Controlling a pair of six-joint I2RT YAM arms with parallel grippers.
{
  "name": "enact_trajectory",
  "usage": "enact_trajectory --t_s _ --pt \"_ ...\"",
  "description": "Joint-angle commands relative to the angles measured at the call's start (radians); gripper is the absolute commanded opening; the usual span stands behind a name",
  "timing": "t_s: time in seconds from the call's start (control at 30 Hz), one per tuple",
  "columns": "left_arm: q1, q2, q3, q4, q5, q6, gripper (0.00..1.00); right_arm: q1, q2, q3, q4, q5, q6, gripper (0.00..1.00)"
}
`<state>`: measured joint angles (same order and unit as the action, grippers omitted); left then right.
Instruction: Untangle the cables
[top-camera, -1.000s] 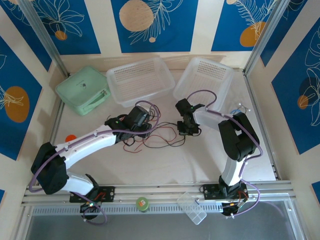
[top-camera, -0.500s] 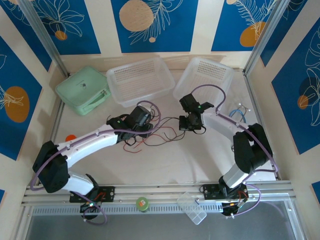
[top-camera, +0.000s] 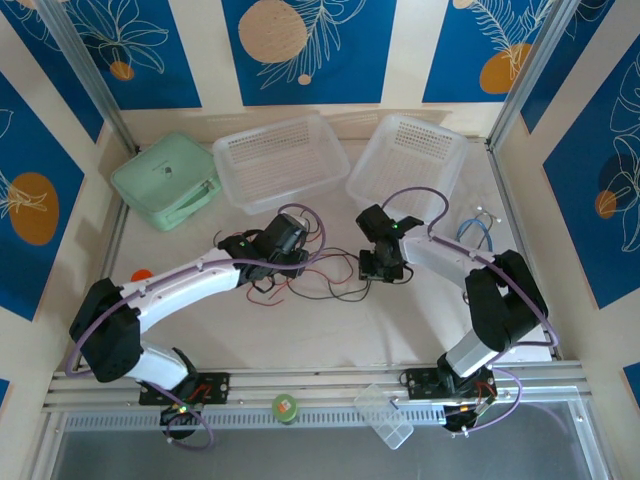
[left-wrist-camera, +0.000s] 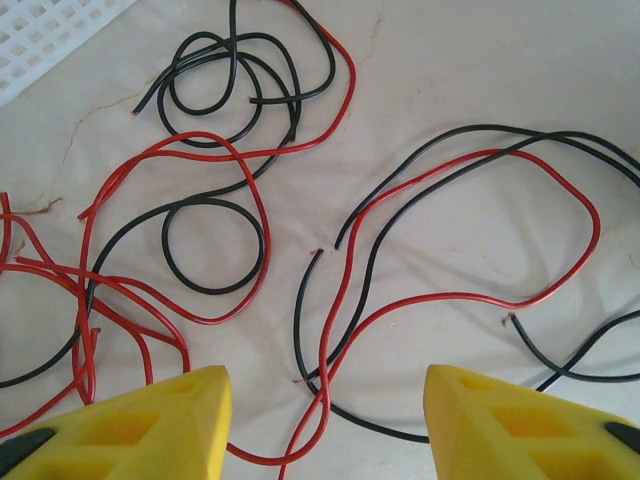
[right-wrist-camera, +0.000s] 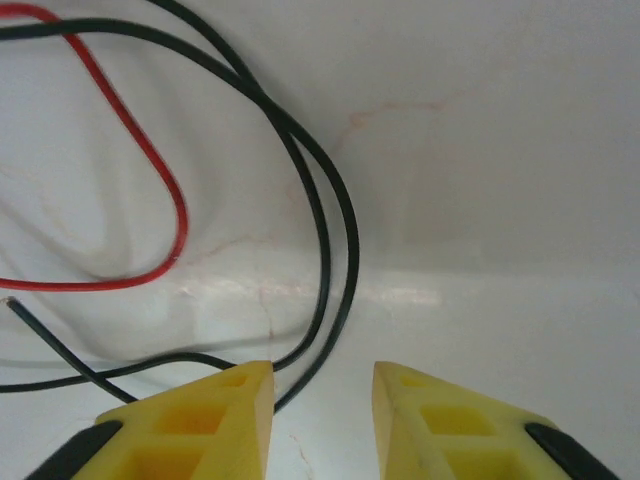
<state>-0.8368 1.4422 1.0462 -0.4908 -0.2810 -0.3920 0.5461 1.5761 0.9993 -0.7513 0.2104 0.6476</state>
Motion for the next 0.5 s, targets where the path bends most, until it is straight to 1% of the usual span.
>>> enact_trajectory --t_s 0.0,0.13,0.23,0.47 --pt "-0.01 -0.003 0.015 -0.009 -0.006 0.007 0.53 0.003 -0.027 -0.011 -0.053 0.028 0.069 0.38" --pt "-0.013 0.002 0.014 0.001 -0.001 0.005 0.53 0.0 -0.04 -0.017 -0.025 0.028 0.095 0.4" --pt "-0.012 0.007 0.017 0.005 0.005 0.005 0.53 -0.009 -0.013 -0.009 -0.001 0.03 0.104 0.4" --pt "-0.014 0.0 0.006 0.0 -0.007 0.005 0.53 -0.03 0.066 0.015 0.018 0.068 0.104 0.33"
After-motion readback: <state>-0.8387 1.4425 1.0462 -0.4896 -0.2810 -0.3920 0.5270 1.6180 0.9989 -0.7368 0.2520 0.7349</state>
